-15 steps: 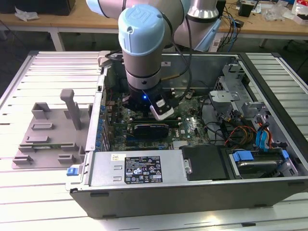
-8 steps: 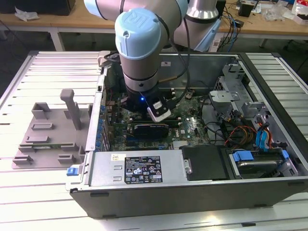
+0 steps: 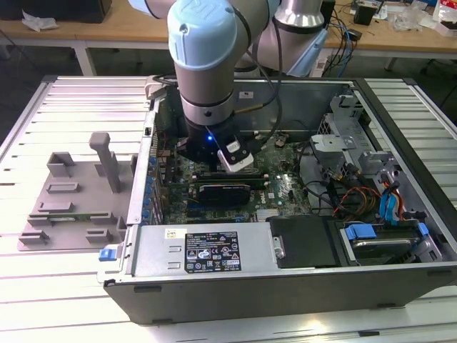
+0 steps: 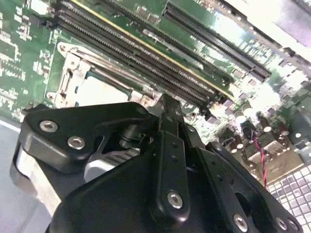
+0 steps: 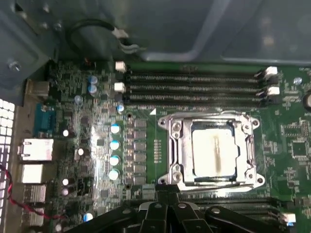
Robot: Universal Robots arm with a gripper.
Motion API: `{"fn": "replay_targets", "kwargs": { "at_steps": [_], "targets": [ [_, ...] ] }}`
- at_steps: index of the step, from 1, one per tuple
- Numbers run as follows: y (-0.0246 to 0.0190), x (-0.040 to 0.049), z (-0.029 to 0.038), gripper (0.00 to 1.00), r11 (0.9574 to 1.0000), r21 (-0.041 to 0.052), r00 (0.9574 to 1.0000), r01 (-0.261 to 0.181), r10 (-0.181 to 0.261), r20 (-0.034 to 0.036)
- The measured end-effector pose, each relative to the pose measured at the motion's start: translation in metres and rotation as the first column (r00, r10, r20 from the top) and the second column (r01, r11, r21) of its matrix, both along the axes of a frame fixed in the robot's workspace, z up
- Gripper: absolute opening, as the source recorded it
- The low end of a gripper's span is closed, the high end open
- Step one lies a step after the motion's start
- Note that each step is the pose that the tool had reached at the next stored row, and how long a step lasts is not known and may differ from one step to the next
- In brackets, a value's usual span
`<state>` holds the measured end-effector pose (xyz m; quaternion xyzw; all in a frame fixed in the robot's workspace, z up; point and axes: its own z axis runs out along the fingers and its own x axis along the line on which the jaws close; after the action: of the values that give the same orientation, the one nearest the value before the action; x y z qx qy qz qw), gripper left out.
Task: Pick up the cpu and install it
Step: 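Install the second cpu locking lever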
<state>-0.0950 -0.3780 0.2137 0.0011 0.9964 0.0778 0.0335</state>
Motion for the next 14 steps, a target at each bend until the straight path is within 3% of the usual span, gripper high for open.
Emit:
{"fn": "replay_targets", "kwargs": {
  "at_steps": [2, 7, 10, 14],
  "targets": [
    [0.0024, 0.0035, 0.0000, 0.11, 0.9999, -0.0172, 1.0000, 0.000, 0.000, -0.0001],
    [0.0054, 0.0283, -0.0001, 0.11, 0.9998, -0.0187, 1.0000, 0.000, 0.000, -0.0028],
    [0.0114, 0.0314, -0.0002, 0.11, 0.9998, -0.0188, 1.0000, 0.000, 0.000, -0.0028],
    [0.0267, 0.0320, -0.0011, 0.11, 0.9999, -0.0150, 1.0000, 0.000, 0.000, -0.0028]
  ]
}}
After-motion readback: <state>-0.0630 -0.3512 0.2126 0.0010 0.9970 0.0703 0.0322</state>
